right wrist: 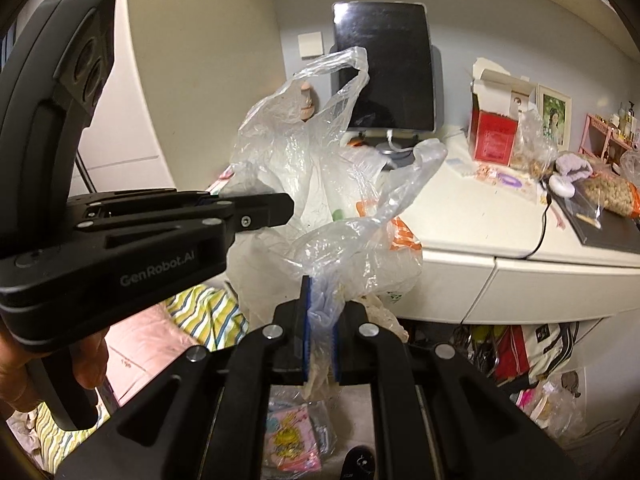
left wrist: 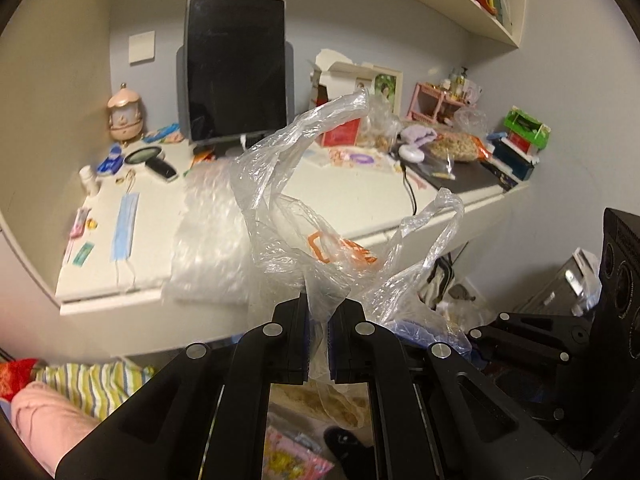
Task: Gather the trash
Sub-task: 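Lift the clear nut bag off the desk with the left tool, then carry the clear nut bag with the left tool over the wastebasket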
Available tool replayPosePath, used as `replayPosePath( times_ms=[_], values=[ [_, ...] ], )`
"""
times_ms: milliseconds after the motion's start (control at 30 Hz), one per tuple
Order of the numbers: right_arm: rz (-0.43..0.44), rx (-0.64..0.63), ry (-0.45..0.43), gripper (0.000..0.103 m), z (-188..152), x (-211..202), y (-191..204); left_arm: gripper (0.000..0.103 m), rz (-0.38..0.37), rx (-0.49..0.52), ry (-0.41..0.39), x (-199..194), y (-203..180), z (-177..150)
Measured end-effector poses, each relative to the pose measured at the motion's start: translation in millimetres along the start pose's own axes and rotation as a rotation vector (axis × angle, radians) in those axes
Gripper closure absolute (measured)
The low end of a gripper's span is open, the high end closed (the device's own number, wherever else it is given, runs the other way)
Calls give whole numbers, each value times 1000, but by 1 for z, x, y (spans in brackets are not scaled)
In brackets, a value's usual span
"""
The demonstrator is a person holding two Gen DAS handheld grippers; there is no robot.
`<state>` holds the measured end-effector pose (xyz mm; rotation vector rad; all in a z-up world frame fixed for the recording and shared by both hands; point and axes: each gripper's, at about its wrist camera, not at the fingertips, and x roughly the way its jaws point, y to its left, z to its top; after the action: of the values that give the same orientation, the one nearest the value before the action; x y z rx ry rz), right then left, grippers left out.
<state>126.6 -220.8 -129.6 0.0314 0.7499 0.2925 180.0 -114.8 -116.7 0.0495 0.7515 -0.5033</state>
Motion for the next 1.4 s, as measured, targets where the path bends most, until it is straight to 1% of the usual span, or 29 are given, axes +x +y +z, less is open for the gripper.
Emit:
replayPosePath(
  times_ms=[167,333,533,700,800,900,1000,1200,1300,1400],
  values=[
    [10,-5,35,93,-18,3,20,98,6,8,26,-10,10,-25],
    [36,-15,88,93,-38,15,37,98,25,0,62,-10,20,-55],
    [77,-44,160,93,-61,37,51,98,62,-32,112,-1,36,-91],
    [129,-76,232,93,-86,59,59,98,94,-99,169,12,51,-126],
    [165,-95,283,93,-107,72,61,98,122,-131,213,22,55,-153],
    [194,-117,336,93,-128,86,61,98,134,-171,254,32,59,-178],
    [221,-143,400,93,-152,104,62,98,146,-236,313,48,63,-213],
    [267,-187,518,93,-200,142,63,98,163,-311,396,75,66,-273],
    [285,-202,559,93,-219,158,62,98,177,-352,434,91,71,-303],
    [301,-223,600,93,-247,179,64,98,194,-387,470,106,79,-332]
  ],
)
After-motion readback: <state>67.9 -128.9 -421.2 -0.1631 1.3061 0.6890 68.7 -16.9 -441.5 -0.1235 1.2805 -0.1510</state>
